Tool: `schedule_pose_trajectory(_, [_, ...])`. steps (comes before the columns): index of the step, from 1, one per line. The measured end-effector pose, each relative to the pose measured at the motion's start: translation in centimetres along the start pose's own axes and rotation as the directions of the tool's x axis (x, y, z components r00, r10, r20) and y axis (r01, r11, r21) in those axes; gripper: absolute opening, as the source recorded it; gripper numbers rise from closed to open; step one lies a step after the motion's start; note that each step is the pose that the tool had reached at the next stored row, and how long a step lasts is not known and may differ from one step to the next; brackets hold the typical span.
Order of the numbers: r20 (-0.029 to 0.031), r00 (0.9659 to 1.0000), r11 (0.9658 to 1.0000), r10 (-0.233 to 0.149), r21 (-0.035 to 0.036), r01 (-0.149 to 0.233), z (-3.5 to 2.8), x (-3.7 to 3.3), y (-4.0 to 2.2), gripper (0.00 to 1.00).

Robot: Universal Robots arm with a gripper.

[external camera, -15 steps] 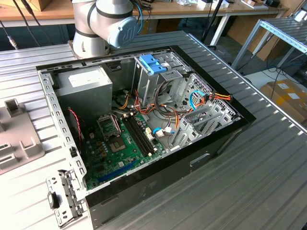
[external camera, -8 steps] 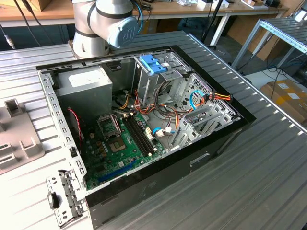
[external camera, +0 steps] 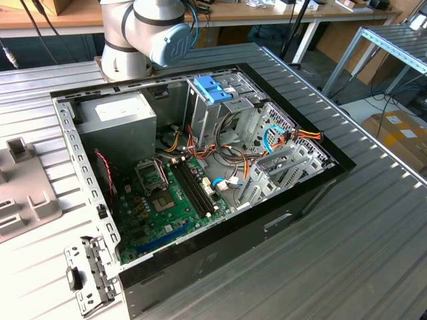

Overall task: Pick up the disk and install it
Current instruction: 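Pick up the disk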

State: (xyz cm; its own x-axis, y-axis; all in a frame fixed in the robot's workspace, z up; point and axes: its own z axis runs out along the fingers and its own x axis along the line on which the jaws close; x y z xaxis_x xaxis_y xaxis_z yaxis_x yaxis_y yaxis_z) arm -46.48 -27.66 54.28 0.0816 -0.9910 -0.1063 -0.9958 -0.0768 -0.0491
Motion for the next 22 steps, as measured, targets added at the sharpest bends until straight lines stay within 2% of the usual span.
schedule_pose_trajectory(14, [0.0013,1.0,1.0,0.0,0.0,0.0,-1.58,-0.17,-0.08,0.37])
schedule_pose_trajectory(22, [0.0038,1.0,1.0,0.0,0.0003,0.0,-2.08,-0.22,-0.11,0.37])
